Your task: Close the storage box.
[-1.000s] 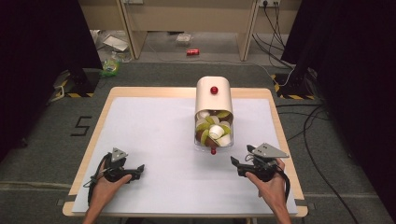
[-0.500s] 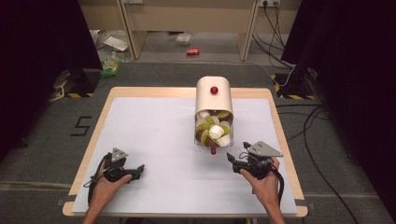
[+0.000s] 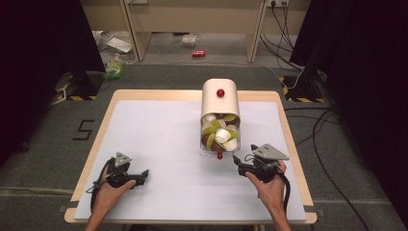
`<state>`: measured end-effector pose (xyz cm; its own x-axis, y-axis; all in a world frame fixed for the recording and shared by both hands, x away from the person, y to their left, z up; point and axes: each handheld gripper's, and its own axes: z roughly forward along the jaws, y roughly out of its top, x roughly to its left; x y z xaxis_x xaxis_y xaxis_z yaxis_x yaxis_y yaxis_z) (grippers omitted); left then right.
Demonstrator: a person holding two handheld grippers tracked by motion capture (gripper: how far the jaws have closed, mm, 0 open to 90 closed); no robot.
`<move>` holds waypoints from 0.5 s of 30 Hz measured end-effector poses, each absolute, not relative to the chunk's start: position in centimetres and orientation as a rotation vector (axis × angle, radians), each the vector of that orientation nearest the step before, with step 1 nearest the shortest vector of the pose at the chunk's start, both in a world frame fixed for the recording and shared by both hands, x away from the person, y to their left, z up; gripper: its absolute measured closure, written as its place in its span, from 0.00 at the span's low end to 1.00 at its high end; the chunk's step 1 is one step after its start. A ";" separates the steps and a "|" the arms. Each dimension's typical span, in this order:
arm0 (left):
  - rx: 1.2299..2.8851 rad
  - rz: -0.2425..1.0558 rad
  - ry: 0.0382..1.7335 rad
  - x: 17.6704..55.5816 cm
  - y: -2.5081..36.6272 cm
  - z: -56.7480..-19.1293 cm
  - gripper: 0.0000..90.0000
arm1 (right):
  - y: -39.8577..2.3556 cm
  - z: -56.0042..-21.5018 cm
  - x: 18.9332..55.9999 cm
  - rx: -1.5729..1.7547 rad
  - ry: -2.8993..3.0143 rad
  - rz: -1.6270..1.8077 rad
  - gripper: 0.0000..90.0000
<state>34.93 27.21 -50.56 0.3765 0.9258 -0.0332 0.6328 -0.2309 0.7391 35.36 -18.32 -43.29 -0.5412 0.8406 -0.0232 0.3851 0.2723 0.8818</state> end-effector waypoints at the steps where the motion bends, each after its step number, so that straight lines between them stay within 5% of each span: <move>1: 1.961 0.554 1.341 34.9 27.2 -50.6 0.07 | -18.3 -43.3 35.4 1.101 2.052 1.213 0.25; 15: 1.964 0.553 1.340 34.9 27.2 -50.5 0.07 | -18.2 -43.3 35.3 1.105 2.025 1.204 0.23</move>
